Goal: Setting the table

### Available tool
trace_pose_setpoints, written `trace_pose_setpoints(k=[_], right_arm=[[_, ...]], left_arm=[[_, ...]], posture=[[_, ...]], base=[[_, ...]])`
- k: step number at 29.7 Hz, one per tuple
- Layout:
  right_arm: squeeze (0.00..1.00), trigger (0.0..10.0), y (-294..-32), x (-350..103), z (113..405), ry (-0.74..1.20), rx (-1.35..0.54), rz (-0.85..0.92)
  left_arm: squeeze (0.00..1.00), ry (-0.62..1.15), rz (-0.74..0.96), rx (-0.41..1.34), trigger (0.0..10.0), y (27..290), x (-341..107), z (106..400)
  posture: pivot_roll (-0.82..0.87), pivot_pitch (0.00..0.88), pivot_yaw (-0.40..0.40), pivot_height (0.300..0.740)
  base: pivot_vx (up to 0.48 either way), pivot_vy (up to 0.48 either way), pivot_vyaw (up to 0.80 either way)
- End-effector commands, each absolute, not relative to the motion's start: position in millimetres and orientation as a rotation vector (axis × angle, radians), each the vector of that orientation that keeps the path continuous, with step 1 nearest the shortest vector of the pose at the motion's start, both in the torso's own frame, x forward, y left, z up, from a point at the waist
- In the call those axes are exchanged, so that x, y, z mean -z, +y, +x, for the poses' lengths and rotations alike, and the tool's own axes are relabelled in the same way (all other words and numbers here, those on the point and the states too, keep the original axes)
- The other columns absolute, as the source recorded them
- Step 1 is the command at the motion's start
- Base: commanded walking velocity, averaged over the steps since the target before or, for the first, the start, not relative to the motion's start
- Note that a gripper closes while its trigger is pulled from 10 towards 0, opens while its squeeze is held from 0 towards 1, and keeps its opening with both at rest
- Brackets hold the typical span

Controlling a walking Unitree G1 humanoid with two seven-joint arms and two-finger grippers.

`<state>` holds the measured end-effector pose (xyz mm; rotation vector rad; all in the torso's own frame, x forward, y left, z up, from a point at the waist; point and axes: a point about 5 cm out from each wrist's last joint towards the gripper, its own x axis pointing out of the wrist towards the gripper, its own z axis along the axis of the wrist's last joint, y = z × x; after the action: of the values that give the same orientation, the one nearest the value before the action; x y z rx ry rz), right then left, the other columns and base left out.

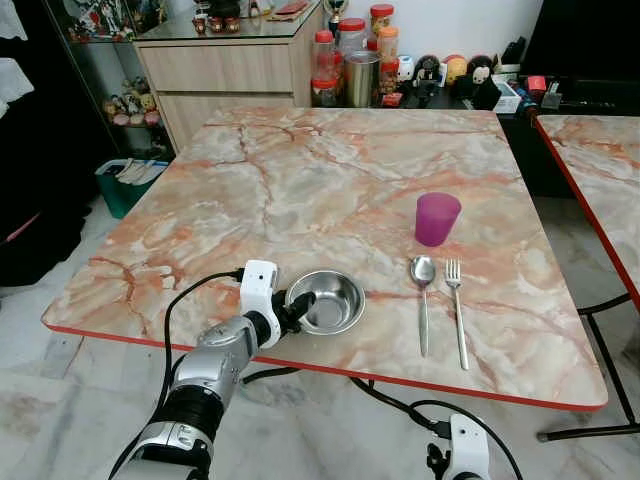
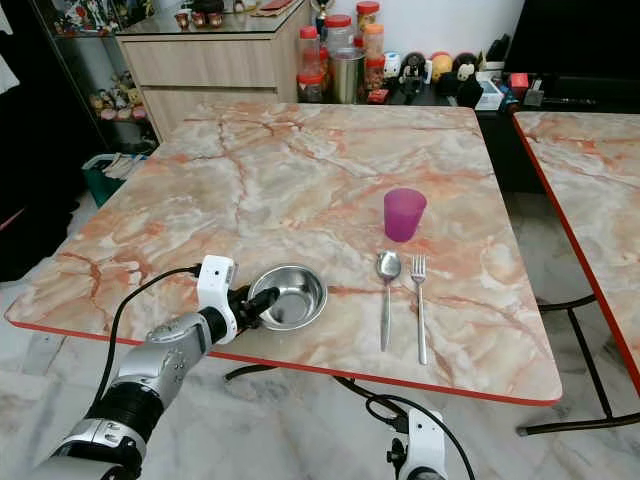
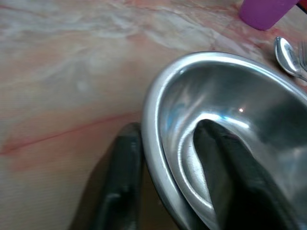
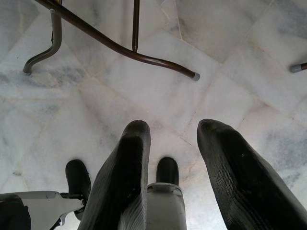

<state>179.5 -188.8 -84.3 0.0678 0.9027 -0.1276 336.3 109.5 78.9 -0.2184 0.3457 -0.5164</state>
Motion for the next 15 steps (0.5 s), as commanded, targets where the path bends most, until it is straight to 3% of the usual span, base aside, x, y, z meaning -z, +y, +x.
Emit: trace_pose_setpoints(k=[1,15], right_arm=[[0.0,10.0,-186.1,83.1,183.0,0.896,0.132,0.079],[0.0,10.0,-187.1,82.6,183.8,0.895,0.128,0.074]], left_arm=[[0.0,0.326,-0.197,0.508,0.0,112.6,-88.1,340.9],[0.0,0.315,-0.195,0.51,0.0,115.3,-90.7,340.2]], posture=[[0.04,0.0,0.06,0.74],[0.04,0.0,0.055,0.74]], base=[[0.0,0.0,0.0],[0.0,0.0,0.0]])
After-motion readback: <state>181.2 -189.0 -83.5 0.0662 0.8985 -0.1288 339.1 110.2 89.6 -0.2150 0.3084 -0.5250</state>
